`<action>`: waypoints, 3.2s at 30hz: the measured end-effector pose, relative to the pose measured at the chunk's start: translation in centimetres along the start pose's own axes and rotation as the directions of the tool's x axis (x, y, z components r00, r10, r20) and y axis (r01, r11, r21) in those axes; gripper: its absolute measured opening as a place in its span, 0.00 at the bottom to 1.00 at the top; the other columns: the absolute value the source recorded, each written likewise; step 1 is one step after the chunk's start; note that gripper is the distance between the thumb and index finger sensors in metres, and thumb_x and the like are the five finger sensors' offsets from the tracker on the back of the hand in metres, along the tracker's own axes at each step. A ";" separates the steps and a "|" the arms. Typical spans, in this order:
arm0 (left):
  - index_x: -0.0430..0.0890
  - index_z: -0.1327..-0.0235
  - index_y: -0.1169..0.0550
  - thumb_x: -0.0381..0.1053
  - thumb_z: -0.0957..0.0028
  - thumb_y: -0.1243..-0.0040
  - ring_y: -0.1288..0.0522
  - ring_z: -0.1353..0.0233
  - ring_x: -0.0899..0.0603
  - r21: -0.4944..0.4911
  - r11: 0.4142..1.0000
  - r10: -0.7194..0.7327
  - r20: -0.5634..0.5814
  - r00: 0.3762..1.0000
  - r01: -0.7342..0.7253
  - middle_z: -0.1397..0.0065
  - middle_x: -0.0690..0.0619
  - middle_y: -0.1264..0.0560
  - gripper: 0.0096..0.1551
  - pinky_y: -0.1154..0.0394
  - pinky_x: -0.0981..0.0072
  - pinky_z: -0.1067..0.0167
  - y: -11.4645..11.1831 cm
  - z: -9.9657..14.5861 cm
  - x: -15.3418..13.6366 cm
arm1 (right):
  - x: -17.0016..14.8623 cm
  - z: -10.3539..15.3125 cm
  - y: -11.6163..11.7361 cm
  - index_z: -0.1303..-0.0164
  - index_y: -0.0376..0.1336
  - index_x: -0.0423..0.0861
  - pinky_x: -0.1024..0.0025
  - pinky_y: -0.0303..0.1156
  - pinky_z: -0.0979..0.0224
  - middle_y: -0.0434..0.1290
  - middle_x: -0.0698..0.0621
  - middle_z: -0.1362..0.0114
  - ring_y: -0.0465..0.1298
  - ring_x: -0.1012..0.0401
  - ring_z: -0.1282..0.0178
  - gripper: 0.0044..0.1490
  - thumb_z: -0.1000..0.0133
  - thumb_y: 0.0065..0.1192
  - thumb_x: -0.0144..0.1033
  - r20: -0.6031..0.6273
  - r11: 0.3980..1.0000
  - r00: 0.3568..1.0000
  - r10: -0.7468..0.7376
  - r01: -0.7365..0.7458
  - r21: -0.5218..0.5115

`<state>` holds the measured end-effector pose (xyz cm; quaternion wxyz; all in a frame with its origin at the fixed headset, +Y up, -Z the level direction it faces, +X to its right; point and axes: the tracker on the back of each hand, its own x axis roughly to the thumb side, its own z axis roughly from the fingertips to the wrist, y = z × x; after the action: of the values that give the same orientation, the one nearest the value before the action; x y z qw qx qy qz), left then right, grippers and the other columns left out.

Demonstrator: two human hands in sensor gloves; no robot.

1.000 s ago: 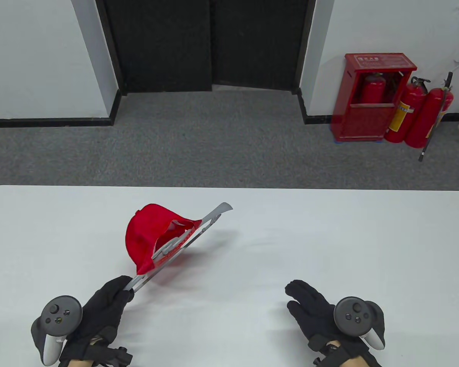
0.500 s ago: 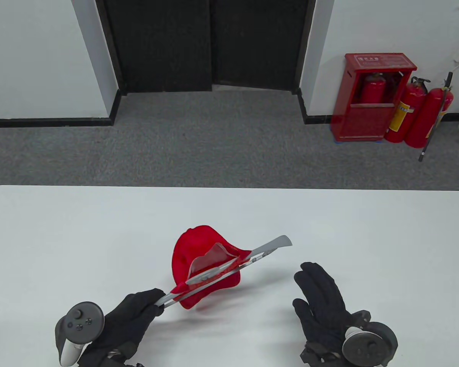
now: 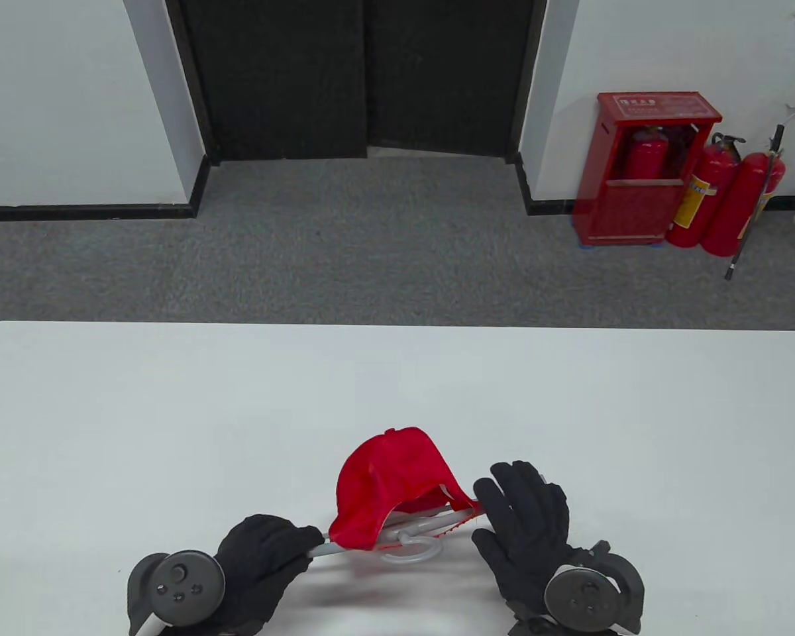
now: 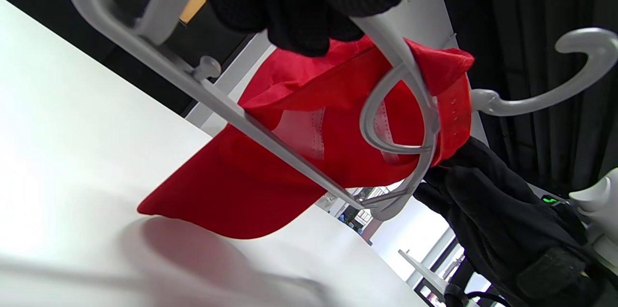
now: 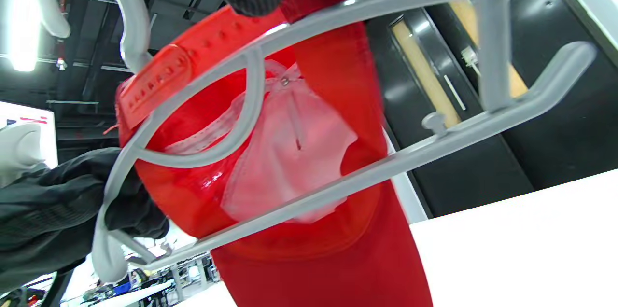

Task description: Remove the baseball cap from gray hanger

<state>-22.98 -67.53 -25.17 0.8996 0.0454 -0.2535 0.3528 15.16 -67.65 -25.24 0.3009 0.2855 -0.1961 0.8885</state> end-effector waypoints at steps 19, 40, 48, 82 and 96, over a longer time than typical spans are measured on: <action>0.62 0.32 0.20 0.51 0.41 0.40 0.25 0.27 0.41 0.073 0.967 -0.241 -0.030 0.970 0.243 0.35 0.51 0.18 0.23 0.43 0.28 0.23 0.3 0.2 0.2 | 2.9 0.3 -1.3 0.33 0.65 0.48 0.20 0.55 0.29 0.68 0.40 0.21 0.70 0.41 0.24 0.24 0.41 0.60 0.33 0.218 0.986 0.976 -0.023 0.058 -0.157; 0.62 0.32 0.20 0.50 0.41 0.39 0.26 0.26 0.41 0.182 0.875 -0.442 -0.073 0.894 0.447 0.35 0.51 0.18 0.23 0.44 0.29 0.23 2.4 1.1 0.0 | -0.6 1.8 -6.8 0.33 0.64 0.46 0.38 0.72 0.36 0.75 0.40 0.40 0.78 0.49 0.45 0.24 0.40 0.58 0.35 0.077 0.669 0.854 -0.515 0.456 -0.586; 0.62 0.32 0.20 0.50 0.41 0.39 0.25 0.27 0.41 0.240 0.878 -0.386 -0.156 0.909 0.414 0.35 0.51 0.18 0.23 0.43 0.28 0.24 4.5 1.7 -1.9 | -5.4 3.1 -6.7 0.33 0.64 0.45 0.43 0.75 0.40 0.76 0.40 0.41 0.79 0.53 0.52 0.24 0.40 0.59 0.35 -0.085 0.523 0.691 -0.718 0.454 -0.722; 0.60 0.31 0.21 0.50 0.40 0.40 0.26 0.27 0.41 0.320 0.818 -0.359 -0.364 0.860 0.477 0.35 0.51 0.19 0.23 0.47 0.25 0.24 6.1 2.2 -5.2 | -8.4 1.2 4.3 0.31 0.68 0.49 0.34 0.69 0.31 0.76 0.42 0.29 0.79 0.46 0.35 0.26 0.41 0.67 0.33 -0.310 0.914 0.888 0.340 -0.233 0.333; 0.60 0.31 0.21 0.50 0.41 0.39 0.26 0.27 0.41 0.231 0.819 -0.433 -0.355 0.829 0.526 0.34 0.51 0.19 0.23 0.47 0.25 0.24 4.4 1.3 -5.7 | -6.8 -0.1 2.8 0.24 0.64 0.46 0.31 0.66 0.30 0.70 0.37 0.21 0.73 0.40 0.27 0.31 0.38 0.61 0.40 -0.346 0.899 0.914 0.212 -0.044 0.435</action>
<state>-29.97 -68.09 -27.23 0.9669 0.2014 -0.0403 0.1513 17.80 -72.52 -30.06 0.2052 0.1495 0.0429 0.9663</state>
